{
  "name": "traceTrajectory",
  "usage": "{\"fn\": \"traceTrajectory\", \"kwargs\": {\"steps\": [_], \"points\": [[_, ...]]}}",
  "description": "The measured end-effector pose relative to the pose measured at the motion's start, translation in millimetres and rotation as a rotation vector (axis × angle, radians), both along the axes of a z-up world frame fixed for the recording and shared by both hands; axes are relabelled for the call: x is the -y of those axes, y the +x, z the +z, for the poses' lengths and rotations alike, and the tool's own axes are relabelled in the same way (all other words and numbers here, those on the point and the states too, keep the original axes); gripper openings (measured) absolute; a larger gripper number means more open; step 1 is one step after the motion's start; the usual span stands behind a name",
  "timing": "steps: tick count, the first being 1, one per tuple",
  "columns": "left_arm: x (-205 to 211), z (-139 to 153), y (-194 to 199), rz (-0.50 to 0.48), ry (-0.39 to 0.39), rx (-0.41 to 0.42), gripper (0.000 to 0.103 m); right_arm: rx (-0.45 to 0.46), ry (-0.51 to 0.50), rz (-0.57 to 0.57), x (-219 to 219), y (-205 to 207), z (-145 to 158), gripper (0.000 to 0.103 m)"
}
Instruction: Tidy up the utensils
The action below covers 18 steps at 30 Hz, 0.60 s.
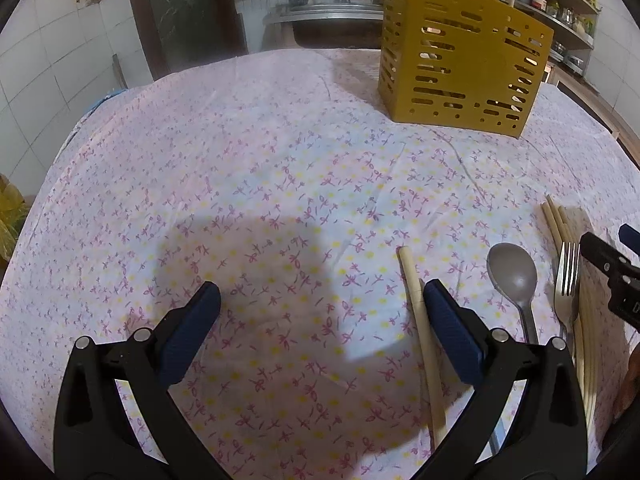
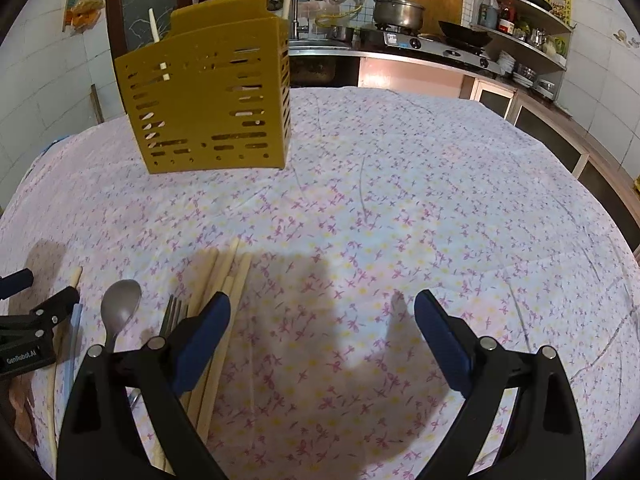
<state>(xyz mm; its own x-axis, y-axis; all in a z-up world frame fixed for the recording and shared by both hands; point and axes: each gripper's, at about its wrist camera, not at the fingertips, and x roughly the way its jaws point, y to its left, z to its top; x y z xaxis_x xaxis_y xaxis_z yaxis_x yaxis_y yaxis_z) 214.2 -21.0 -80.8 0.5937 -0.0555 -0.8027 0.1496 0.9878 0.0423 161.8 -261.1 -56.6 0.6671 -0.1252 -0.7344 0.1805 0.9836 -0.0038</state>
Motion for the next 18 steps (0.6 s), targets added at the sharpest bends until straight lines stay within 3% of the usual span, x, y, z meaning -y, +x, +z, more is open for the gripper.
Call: {"fn": "traceTrajectory", "kwargs": {"steps": [10, 18], "points": [[-0.1, -1.3, 0.4, 0.002, -0.002, -0.004, 0.098, -0.033, 0.0, -0.004, -2.7, -0.4, -2.8, 0.091], [0.0, -1.9, 1.3, 0.004, -0.004, -0.005, 0.098, -0.061, -0.099, -0.046, -17.6, -0.5, -2.1, 0.091]]}}
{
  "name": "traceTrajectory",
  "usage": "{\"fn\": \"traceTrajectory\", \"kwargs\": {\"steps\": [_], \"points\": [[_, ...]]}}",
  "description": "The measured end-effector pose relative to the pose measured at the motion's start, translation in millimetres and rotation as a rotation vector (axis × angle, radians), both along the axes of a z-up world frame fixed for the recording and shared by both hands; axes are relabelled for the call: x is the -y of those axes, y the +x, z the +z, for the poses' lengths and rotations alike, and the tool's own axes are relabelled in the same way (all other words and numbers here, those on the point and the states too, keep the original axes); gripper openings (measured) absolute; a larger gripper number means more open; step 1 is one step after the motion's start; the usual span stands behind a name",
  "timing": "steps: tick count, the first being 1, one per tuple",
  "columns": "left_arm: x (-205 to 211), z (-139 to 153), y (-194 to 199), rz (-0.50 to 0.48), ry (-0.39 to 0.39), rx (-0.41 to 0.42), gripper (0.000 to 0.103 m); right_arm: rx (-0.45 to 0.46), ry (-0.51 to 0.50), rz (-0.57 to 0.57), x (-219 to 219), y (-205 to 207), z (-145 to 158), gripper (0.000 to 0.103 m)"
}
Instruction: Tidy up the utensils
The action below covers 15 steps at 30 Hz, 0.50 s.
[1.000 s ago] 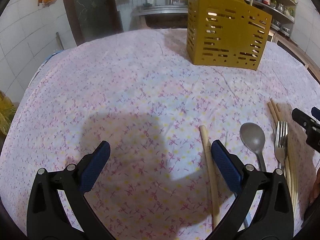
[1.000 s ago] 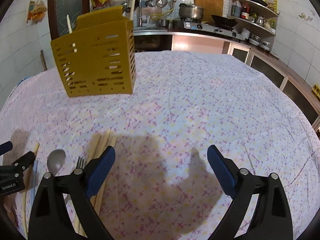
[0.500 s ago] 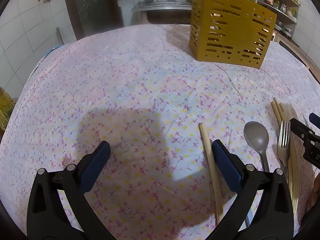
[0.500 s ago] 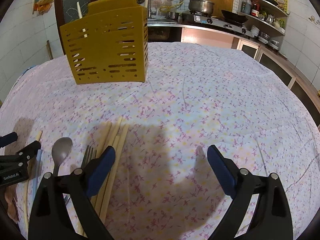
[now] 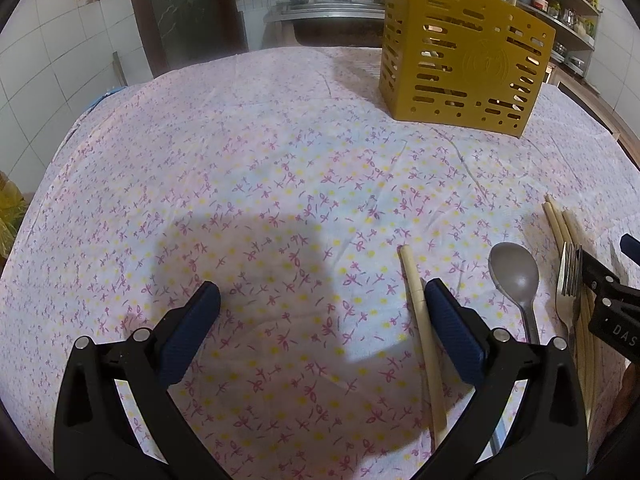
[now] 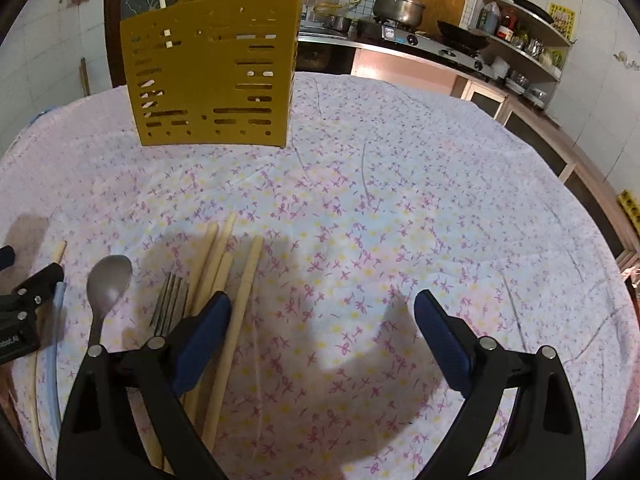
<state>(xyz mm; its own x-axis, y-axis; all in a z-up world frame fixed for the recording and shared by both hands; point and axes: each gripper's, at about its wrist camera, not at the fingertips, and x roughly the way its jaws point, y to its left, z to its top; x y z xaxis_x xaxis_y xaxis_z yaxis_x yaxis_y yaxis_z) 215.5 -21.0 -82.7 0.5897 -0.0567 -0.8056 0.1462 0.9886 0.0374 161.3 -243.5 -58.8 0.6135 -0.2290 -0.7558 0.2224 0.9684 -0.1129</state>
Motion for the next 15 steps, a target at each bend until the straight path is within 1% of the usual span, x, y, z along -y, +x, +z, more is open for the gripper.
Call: {"fn": "traceTrajectory", "kwargs": {"steps": [4, 6, 9, 11, 12, 13, 14, 15], "points": [[0.4, 0.3, -0.3, 0.005, 0.0, 0.0, 0.099, -0.001, 0.048, -0.021, 5.6, -0.8, -0.1, 0.089], [1.1, 0.5, -0.9, 0.012, 0.003, 0.0, 0.098, 0.002, 0.068, -0.022, 7.3, -0.4, -0.4, 0.085], [1.6, 0.8, -2.5, 0.026, 0.004, 0.0, 0.098, 0.009, 0.076, -0.019, 4.7, -0.2, -0.6, 0.077], [1.7, 1.3, -3.9, 0.041, 0.0, -0.003, 0.098, 0.014, 0.087, -0.009, 2.8, 0.0, -0.7, 0.067], [1.2, 1.6, -4.4, 0.046, -0.004, -0.003, 0.097, 0.016, 0.09, -0.005, 1.7, 0.3, -0.9, 0.065], [1.2, 2.1, -5.4, 0.051, -0.008, -0.004, 0.096, 0.018, 0.091, 0.0, 0.4, 0.3, -0.8, 0.061], [2.6, 3.2, -7.2, 0.05, -0.013, -0.002, 0.092, 0.02, 0.092, 0.01, -1.2, 0.5, -0.6, 0.055], [4.7, 4.3, -9.0, 0.044, -0.013, 0.001, 0.086, 0.021, 0.096, 0.016, -1.9, 0.5, -0.5, 0.053]]}}
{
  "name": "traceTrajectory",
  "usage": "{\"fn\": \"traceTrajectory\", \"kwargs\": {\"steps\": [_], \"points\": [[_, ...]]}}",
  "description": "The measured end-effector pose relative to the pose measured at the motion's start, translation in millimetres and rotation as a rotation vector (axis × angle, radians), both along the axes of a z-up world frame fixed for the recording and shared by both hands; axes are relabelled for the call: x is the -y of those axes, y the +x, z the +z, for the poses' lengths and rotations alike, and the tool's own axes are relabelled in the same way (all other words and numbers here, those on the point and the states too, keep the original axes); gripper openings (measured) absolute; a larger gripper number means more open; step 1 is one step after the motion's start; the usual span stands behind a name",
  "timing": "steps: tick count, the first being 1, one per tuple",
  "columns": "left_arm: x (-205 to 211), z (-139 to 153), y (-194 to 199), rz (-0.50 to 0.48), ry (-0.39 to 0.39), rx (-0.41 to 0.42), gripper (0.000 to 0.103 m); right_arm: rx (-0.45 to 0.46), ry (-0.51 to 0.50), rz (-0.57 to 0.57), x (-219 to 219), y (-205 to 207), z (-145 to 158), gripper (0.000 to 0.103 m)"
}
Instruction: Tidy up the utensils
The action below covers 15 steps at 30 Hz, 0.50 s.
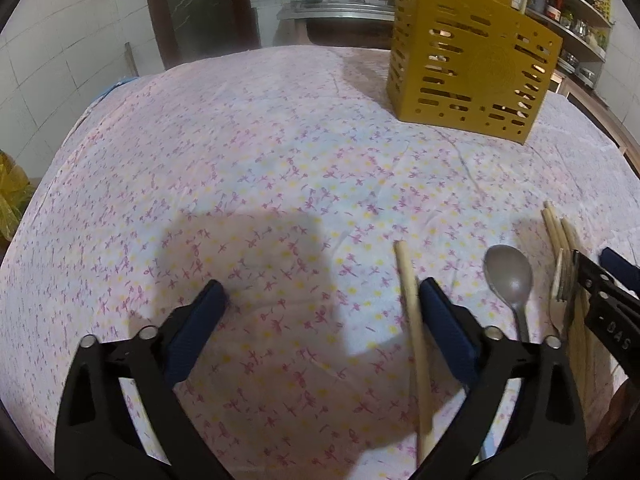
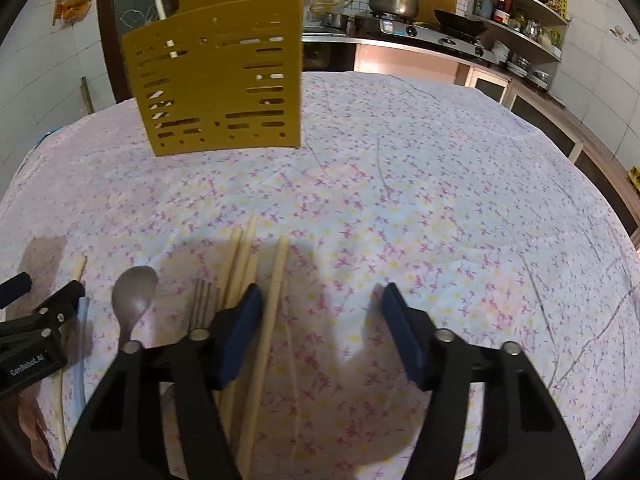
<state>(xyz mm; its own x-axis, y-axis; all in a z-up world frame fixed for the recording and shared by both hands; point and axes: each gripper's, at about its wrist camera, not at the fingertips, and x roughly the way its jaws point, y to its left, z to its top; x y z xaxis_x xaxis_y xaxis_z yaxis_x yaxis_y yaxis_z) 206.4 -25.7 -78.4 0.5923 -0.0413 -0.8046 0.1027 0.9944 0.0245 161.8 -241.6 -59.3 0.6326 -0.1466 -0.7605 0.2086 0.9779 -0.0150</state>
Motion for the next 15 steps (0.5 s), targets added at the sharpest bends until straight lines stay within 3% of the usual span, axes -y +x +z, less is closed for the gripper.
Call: {"fn": "traceTrajectory", "kwargs": {"steps": [4, 9, 15], "points": [[9.4, 4.2, -6.8, -0.032, 0.0, 0.007, 0.068, 0.004, 0.013, 0.013, -1.0, 0.8, 1.2, 0.044], [18.4, 9.2, -10.7, -0.083, -0.016, -0.005, 0.037, 0.006, 0.017, 0.022, -3.7, 5.2, 2.5, 0.029], [26.1, 9.4, -4.5, -0.083, -0.023, -0.009, 0.023, 0.006, 0.02, 0.021, -6.0, 14.0, 3.0, 0.019]]}}
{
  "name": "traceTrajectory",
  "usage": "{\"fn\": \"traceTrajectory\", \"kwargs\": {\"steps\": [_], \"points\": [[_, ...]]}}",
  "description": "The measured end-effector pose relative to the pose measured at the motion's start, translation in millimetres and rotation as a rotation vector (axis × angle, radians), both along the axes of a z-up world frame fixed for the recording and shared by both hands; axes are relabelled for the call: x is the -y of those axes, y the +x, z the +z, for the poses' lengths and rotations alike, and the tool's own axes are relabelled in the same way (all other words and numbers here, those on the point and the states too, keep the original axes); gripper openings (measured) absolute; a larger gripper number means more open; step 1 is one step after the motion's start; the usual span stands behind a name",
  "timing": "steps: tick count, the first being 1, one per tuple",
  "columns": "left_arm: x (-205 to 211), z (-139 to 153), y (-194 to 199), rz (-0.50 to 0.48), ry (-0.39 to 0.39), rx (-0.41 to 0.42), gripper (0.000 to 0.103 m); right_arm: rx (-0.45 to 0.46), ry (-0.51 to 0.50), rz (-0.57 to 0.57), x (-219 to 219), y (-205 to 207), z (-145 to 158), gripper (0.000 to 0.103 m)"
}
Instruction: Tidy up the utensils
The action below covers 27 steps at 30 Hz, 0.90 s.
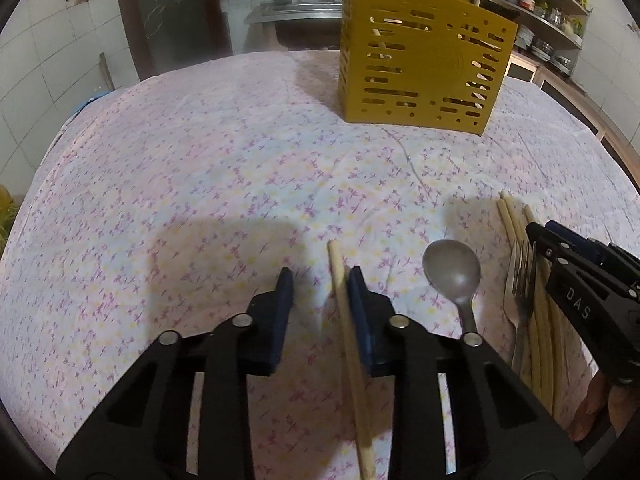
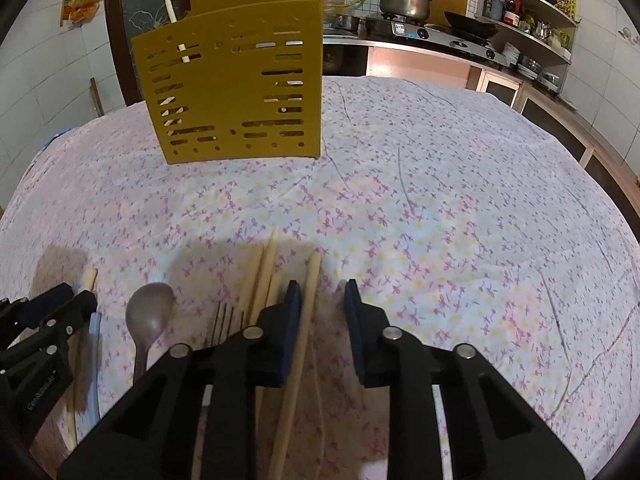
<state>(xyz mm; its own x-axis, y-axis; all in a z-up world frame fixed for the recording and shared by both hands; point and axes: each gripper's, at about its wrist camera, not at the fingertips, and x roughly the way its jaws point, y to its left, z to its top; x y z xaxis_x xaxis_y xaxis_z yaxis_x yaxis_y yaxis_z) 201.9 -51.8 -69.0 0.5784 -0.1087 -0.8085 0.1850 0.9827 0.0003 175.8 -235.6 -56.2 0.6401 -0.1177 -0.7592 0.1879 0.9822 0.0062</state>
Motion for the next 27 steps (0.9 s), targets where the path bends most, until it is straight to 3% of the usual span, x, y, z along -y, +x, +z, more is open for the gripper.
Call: {"fn": "traceTrajectory", "kwargs": {"steps": [5, 16, 22, 27], "points": [[-3.2, 0.9, 2.3, -0.002, -0.034, -0.012, 0.007, 0.007, 0.007, 0.012, -1.1, -0.3, 0.5, 0.008], [-10.6, 10.7, 1.1, 0.008, -0.083, 0.001, 0.004, 0.071, 0.075, 0.013, 11.4, -10.3, 13.6, 0.006], [-19.1, 46.8, -16.7, 0.028, -0.115, 0.141, 0.004, 0.228, 0.126, 0.017, 24.3, -35.4, 50.7, 0.006], [-28.5, 80.9, -39.2, 0.047, -0.163, 0.276, 0.004, 0.392, 0.104, 0.023, 23.7, -63.5, 82.3, 0.006]]}}
